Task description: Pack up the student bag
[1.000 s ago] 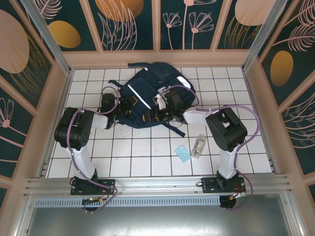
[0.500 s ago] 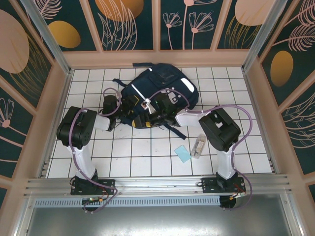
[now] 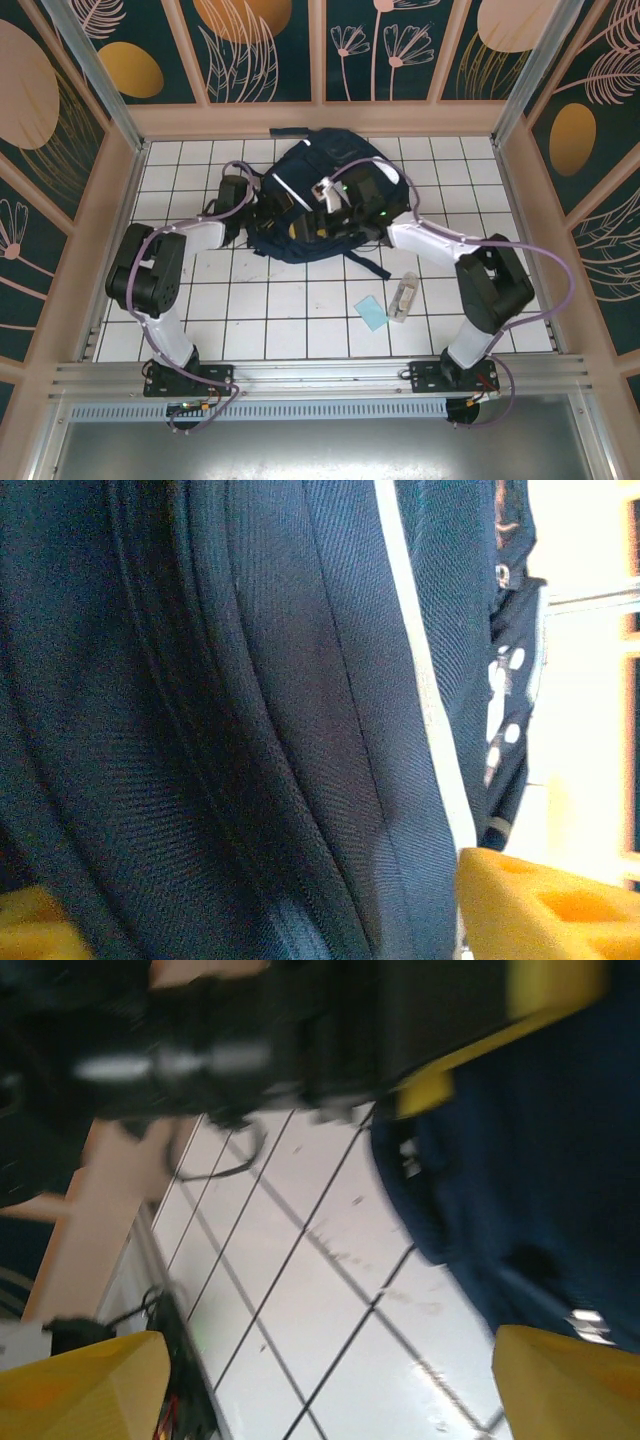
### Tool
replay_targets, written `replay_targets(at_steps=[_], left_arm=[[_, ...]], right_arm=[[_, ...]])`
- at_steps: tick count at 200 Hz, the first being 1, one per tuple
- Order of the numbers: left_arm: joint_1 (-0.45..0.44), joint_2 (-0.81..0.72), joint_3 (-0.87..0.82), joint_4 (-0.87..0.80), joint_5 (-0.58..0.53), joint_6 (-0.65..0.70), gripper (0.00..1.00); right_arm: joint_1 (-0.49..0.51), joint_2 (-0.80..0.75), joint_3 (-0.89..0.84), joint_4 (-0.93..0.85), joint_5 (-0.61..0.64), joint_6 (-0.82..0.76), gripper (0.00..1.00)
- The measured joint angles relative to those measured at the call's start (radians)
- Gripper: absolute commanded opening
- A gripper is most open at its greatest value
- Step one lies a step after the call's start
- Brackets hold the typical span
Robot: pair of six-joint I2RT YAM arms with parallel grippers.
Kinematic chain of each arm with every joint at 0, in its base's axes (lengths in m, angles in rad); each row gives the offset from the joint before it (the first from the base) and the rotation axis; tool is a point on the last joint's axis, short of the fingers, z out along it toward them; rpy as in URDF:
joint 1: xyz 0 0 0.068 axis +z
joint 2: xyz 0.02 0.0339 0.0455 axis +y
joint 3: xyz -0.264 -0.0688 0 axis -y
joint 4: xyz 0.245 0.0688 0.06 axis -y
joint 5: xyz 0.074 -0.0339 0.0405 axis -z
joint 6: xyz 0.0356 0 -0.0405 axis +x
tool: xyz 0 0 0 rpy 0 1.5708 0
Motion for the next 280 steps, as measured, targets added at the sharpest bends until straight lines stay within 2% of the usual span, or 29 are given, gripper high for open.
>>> replay_targets(at_steps=[34,51,71,99,127,177,216,246,280], left_arm=[[-0.001,-0.097,0.06,-0.28,-0.148,0.227,0.75],[0.0,-0.134,0.061,-0.369,-0.192,0.296,0.67],[-0.002,-0.163,0.06,-0.422,-0.179,0.351,0.65],[-0.02,-0.215,0.062,-0.446,-0.135,0.418,0.66],[-0.076,-0.245,0.103,-0.486,-0.132,0.528,0.65],[-0.216,-0.182,0.193,-0.554,-0.22,0.693,0.66],[-0.27,-0.084,0.228,-0.582,-0.245,0.753,0.66],[-0.299,0.0,0.284,-0.596,-0.259,0.785,0.51],[-0.323,0.085,0.33,-0.624,-0.292,0.808,0.5]], right_arm=[[-0.113,-0.013,-0.074,-0.006,0.088,0.071,0.79],[-0.134,-0.013,-0.108,-0.016,0.137,0.105,0.76],[-0.135,-0.007,-0.112,-0.007,0.187,0.156,0.7],[-0.135,0.009,-0.137,0.074,0.236,0.266,0.69],[-0.14,0.07,-0.152,0.148,0.257,0.373,0.68],[-0.151,0.164,-0.143,0.234,0.269,0.476,0.62],[-0.158,0.188,-0.14,0.277,0.259,0.52,0.62],[-0.159,0.191,-0.14,0.291,0.259,0.538,0.61],[-0.167,0.201,-0.141,0.305,0.243,0.547,0.58]])
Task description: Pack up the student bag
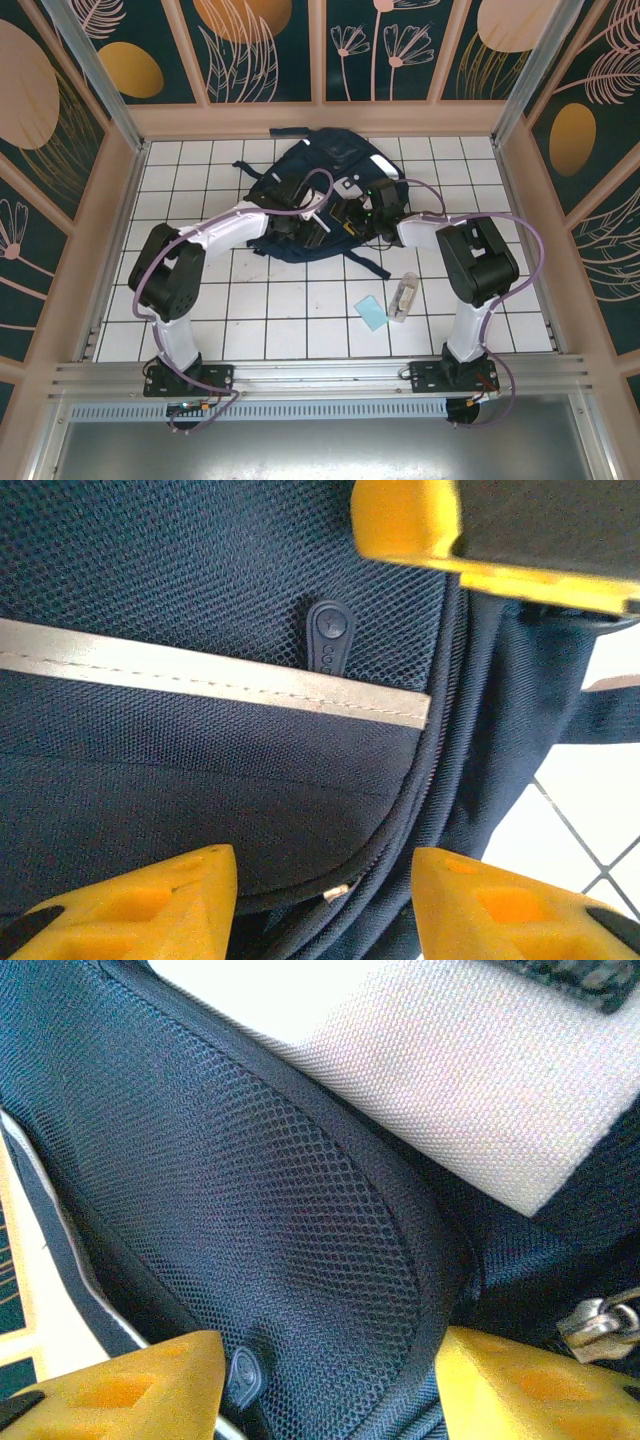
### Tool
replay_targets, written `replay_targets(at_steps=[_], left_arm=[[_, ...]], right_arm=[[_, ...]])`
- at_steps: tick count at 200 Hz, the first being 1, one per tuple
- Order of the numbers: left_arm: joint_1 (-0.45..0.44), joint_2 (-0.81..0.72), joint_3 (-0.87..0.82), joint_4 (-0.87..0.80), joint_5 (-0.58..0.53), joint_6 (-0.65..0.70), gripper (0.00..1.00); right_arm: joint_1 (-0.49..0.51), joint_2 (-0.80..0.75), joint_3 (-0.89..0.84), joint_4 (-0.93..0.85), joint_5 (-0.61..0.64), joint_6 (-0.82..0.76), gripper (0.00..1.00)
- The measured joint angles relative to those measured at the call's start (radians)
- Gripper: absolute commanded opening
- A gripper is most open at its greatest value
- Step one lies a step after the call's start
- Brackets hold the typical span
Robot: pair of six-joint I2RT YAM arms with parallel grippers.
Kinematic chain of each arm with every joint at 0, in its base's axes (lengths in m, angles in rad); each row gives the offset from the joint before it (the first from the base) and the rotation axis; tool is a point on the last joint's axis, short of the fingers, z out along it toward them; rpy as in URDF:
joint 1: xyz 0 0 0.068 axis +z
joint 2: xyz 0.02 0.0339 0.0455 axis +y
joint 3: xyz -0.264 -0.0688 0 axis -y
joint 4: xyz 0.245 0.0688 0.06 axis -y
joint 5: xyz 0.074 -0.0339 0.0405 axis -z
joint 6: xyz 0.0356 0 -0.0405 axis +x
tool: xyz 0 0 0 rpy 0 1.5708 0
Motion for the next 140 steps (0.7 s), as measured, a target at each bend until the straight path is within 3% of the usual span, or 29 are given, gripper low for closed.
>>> replay_targets(at_steps=[62,140], left_arm=[[-0.017,0.022,0.007,-0.018,-0.103,0.022,0.48],[-0.024,0.005,-0.029,-0.005,-0.153,0.021,0.47]], right_arm=[[-0.003,0.018,0.0,0.032,-0.029,0.011,0.58],[-0.002,0.032,0.021,0.026,-0.051,0.01,0.59]])
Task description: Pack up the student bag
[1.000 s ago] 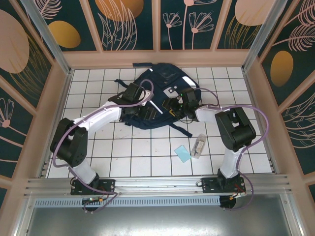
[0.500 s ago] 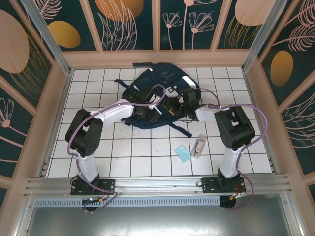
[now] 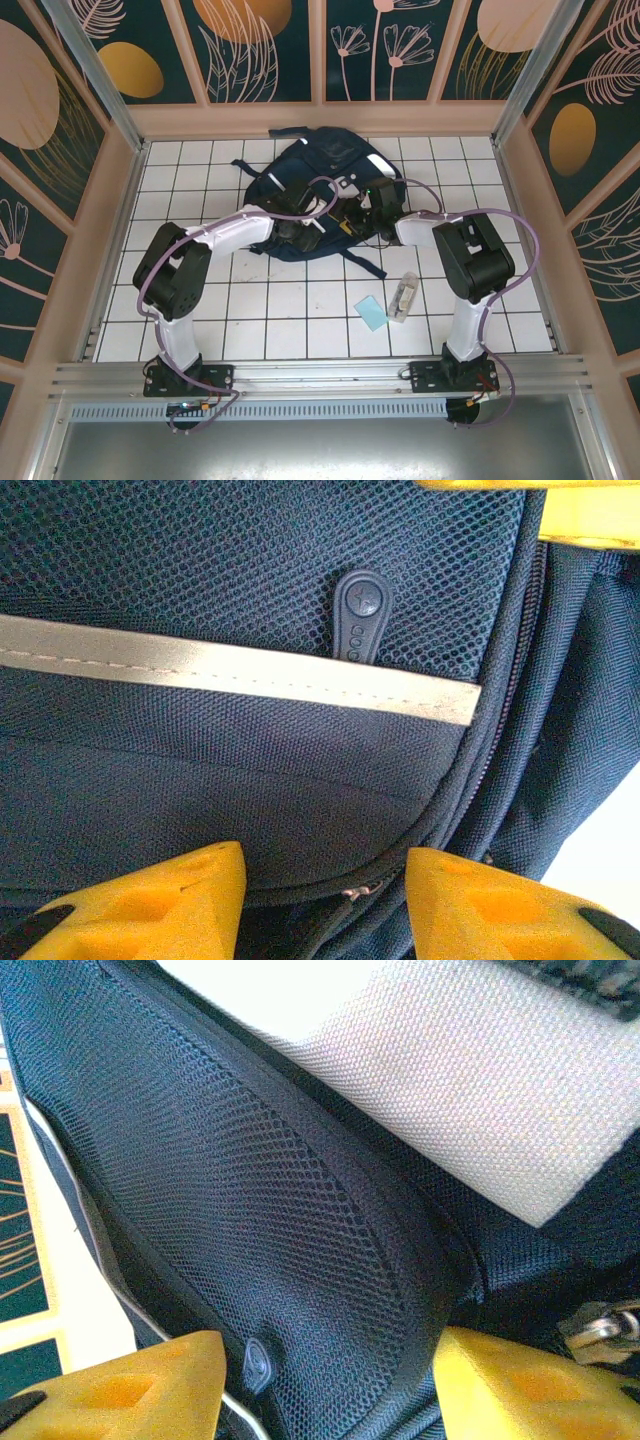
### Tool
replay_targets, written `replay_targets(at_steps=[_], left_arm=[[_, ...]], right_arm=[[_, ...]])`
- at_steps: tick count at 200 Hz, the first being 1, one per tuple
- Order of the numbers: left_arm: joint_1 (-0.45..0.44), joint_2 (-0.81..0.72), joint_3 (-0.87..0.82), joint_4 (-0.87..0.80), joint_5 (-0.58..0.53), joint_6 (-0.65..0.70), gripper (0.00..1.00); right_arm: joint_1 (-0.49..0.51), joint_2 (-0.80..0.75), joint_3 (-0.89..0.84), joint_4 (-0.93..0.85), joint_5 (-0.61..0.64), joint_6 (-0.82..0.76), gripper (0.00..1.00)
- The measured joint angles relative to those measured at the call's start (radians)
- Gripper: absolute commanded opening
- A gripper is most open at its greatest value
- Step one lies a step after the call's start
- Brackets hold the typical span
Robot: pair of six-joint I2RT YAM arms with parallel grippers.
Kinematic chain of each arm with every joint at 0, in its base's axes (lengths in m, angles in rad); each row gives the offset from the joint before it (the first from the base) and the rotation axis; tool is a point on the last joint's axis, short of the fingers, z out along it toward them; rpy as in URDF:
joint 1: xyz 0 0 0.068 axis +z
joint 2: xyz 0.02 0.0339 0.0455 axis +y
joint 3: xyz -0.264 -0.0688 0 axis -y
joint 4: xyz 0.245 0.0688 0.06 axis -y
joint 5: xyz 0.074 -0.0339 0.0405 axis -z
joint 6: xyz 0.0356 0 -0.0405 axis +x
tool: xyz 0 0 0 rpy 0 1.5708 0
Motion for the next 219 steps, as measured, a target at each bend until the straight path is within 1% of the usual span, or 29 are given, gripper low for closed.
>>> replay_targets(at_steps=[37,67,79,115,150,165,178,188,198,219], left_arm=[[0.0,-0.008,-0.006,-0.01,-0.01,0.0,0.43],[0.0,-0.029,-0.023,-0.058,-0.018,0.0,0.42],[0.0,-0.032,-0.028,-0.063,-0.021,0.0,0.39],[0.0,-0.027,-0.025,-0.065,-0.024,0.0,0.4],[0.0,0.013,0.016,-0.083,-0.024,0.0,0.39],[0.0,0.039,0.041,-0.095,-0.026,0.0,0.32],[0.0,0.053,0.051,-0.104,-0.035,-0.002,0.19],[0.0,0.055,0.051,-0.105,-0.031,0.002,0.12],[-0.004,0.054,0.048,-0.101,-0.029,-0.009,0.0],[-0.005,0.04,0.015,-0.063,-0.031,-0.012,0.0]], right_arm=[[0.0,0.0,0.0,0.0,0.0,0.0,0.59],[0.0,0.0,0.0,0.0,0.0,-0.001,0.59],[0.0,0.0,0.0,0.0,0.0,-0.001,0.59],[0.0,0.0,0.0,0.0,0.0,-0.002,0.59],[0.0,0.0,0.004,-0.006,0.0,-0.008,0.59],[0.0,0.0,0.004,-0.006,0.001,-0.011,0.59],[0.0,0.002,0.006,-0.005,0.002,-0.013,0.59],[0.0,0.004,0.008,-0.004,0.001,-0.012,0.59],[0.0,0.009,0.01,0.001,0.0,-0.012,0.59],[0.0,0.027,0.023,0.008,-0.004,-0.011,0.59]])
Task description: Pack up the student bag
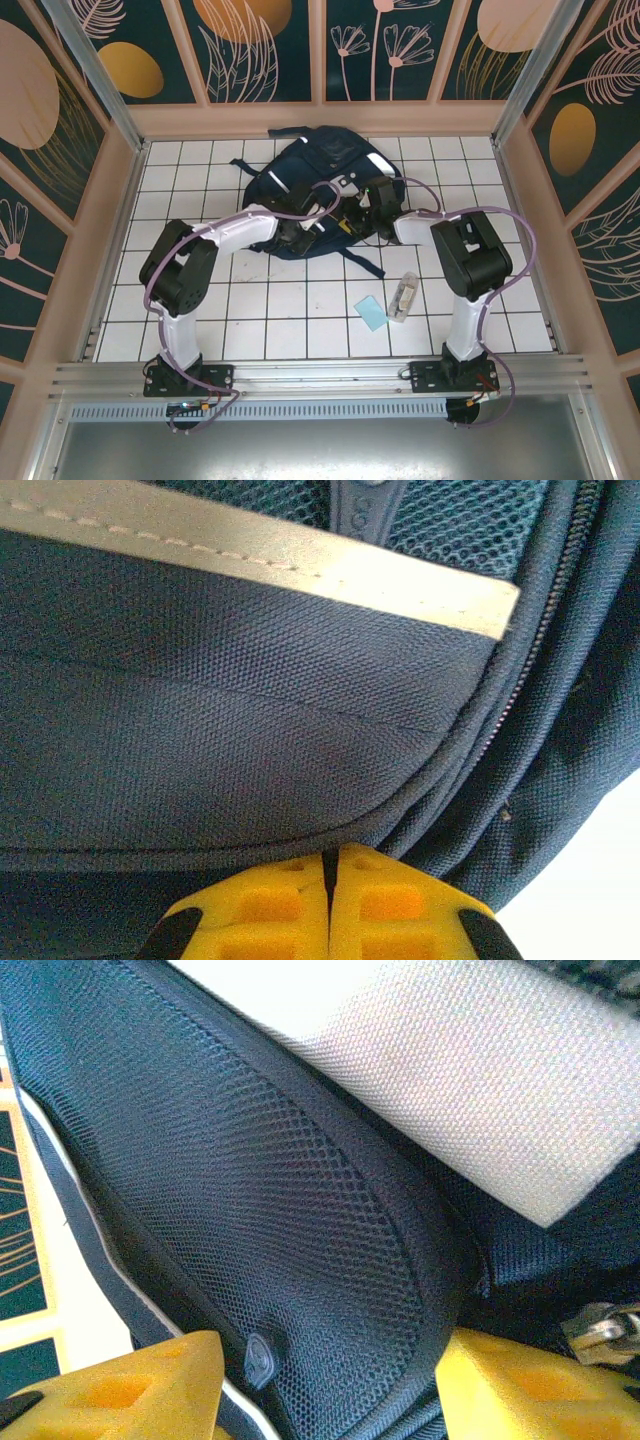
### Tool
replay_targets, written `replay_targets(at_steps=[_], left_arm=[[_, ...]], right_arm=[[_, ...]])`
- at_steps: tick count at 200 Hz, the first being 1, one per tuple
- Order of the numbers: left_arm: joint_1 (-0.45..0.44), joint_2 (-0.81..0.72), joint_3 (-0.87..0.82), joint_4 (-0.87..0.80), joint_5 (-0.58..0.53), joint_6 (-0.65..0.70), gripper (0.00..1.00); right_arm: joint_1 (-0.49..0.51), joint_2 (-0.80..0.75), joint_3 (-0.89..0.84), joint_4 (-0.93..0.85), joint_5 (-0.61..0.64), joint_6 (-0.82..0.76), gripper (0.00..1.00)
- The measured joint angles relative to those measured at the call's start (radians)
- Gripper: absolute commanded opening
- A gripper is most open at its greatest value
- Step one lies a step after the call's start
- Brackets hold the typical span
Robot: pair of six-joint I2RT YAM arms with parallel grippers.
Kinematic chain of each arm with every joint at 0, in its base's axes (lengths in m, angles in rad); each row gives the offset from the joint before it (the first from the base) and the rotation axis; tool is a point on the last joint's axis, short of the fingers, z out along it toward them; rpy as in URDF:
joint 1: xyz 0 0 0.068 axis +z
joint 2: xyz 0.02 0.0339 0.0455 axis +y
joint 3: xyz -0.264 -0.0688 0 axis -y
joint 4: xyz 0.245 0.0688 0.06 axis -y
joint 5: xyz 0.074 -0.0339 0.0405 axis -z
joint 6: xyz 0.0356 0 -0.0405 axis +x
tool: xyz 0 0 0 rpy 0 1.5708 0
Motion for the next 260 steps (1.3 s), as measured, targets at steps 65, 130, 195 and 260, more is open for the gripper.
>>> replay_targets(at_steps=[65,130,195,260], left_arm=[[0.021,-0.082,-0.065,0.057,0.188,-0.091,0.0],[0.016,-0.179,-0.084,0.028,0.143,-0.161,0.0],[0.018,-0.172,-0.085,0.003,0.015,-0.148,0.0],[0.156,-0.172,-0.063,0.006,0.071,-0.142,0.0]], right_arm=[[-0.001,0.017,-0.007,0.023,0.023,0.032,0.01],[-0.008,-0.015,-0.032,0.043,-0.003,0.002,0.0],[-0.062,-0.084,-0.069,-0.021,-0.014,-0.128,0.0],[-0.094,-0.107,-0.013,-0.168,-0.007,-0.284,0.0]])
